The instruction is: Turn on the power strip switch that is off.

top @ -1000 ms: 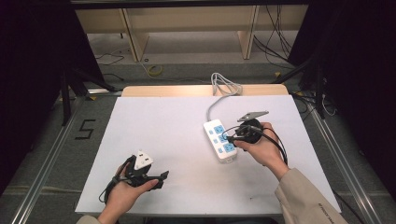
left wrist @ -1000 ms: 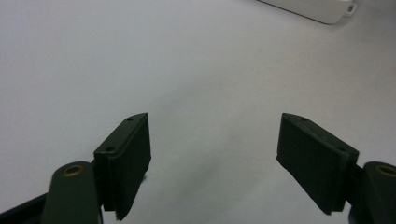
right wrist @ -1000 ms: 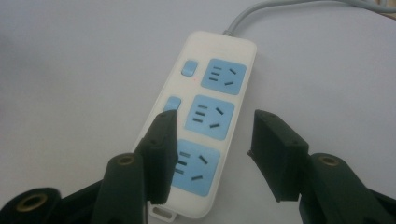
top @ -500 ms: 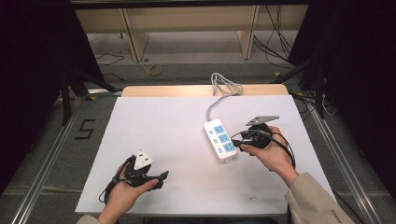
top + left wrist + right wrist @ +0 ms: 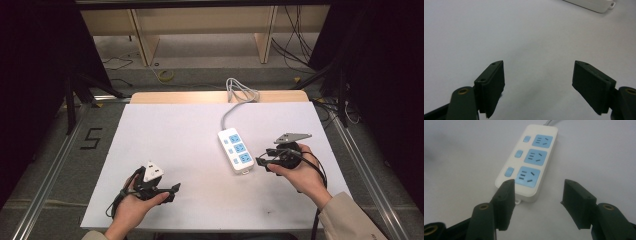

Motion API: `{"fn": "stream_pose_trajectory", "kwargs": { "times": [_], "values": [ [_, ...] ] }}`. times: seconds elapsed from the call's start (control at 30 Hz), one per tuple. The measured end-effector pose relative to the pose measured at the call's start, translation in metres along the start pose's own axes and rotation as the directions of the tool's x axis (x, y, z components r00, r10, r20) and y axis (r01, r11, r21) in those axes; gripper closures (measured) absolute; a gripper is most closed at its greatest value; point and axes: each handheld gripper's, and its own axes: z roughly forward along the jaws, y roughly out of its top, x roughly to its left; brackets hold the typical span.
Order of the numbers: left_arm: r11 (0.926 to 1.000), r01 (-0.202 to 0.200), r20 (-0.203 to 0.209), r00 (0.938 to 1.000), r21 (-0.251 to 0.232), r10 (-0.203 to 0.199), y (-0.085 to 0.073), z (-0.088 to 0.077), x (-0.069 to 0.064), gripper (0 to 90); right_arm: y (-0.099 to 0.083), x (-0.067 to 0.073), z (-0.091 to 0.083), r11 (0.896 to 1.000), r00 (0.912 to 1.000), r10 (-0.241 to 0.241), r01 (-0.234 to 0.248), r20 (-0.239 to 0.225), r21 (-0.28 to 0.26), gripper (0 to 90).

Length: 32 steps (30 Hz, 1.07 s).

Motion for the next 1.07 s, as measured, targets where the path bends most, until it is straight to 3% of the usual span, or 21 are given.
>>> {"fn": "stream_pose_trajectory", "kwargs": {
  "times": [0.3,0.57,1.07],
  "values": [
    [1.0,-0.002,-0.001,1.0,-0.001,0.002,0.0,0.0,0.0,25.5,-0.021,-0.003,-0.015,0.998,1.0,0.009,-0.009,-0.004,-0.057,39.4],
    [1.0,-0.007,-0.002,1.0,0.001,0.007,0.0,-0.001,0.0,25.5,-0.042,-0.004,-0.025,0.997,0.9997,0.024,-0.023,0.007,-0.075,37.0],
    [0.9999,-0.012,0.016,0.9998,0.005,0.012,0.001,0.001,-0.004,25.2,-0.048,-0.005,-0.03,0.993,0.9994,0.034,-0.034,0.006,-0.109,35.1]
  ]
}}
